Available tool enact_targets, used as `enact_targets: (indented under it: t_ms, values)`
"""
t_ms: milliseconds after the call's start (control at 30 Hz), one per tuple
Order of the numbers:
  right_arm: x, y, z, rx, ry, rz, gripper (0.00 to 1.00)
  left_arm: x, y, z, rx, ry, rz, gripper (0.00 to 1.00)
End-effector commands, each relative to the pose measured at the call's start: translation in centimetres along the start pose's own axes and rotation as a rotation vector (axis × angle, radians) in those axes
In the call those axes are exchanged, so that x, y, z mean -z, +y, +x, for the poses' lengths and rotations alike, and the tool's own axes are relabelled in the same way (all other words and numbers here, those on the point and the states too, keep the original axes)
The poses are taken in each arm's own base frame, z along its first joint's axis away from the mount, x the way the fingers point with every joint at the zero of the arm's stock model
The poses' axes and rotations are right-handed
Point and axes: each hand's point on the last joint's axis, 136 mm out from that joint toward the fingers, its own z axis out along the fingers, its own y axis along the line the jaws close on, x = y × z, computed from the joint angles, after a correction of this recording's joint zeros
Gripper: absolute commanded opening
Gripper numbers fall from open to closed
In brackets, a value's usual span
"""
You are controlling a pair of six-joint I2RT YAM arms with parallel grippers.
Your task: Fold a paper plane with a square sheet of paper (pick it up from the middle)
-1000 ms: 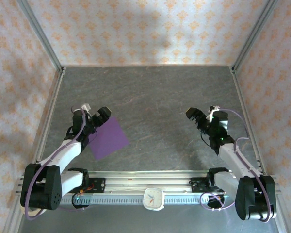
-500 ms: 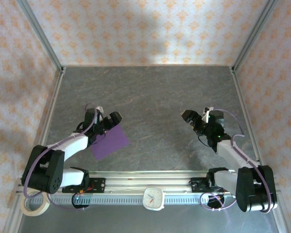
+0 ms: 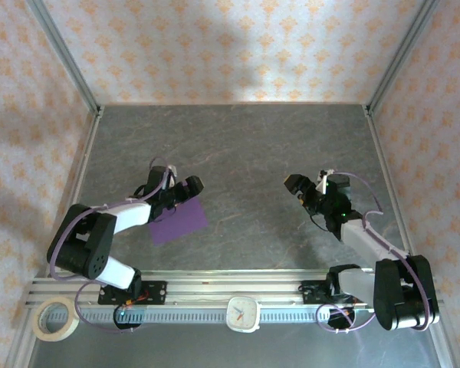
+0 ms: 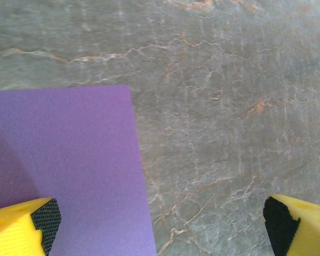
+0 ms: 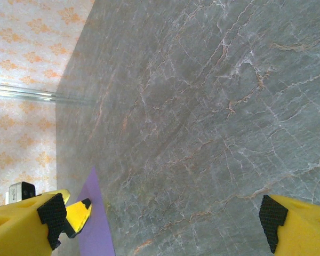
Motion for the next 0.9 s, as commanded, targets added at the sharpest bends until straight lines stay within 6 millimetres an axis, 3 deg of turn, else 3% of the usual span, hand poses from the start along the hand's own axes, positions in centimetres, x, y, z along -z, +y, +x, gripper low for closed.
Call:
enact_targets:
  t_ms: [0, 133, 300, 500, 667, 867]
  values:
    - [0.3, 0.9, -0.6, 0.024, -0.027, -0.018, 0.96, -1.3, 1.3, 3.1, -0.019, 0.111, -0.053, 0.99]
    - [0.3, 0.5, -0.2, 0.029, -0.016, -0.004, 0.96, -2.4, 0.1, 4.1, -0.061, 0.153, -0.049, 0.97]
    - [0.4, -0.3, 0.1, 0.030, -0.023, 0.019, 0.96, -3.5, -3.2, 5.6, -0.160, 0.188, -0.023, 0.95]
    - [0.5, 0.0, -0.2, 0.039, -0.020, 0.024, 0.97, -2.5, -6.3, 4.2, -0.211, 0.106, -0.001, 0.95]
    - [0.7, 0.4, -0.2, 0.047, -0.018, 0.013, 0.97, -0.1, -5.5, 2.1, -0.241, 0.012, -0.096, 0.97]
    - [0.8, 0.8, 0.2, 0.058, -0.002, -0.017, 0.96, 1.0, -3.3, 2.6, -0.256, 0.003, -0.170, 0.99]
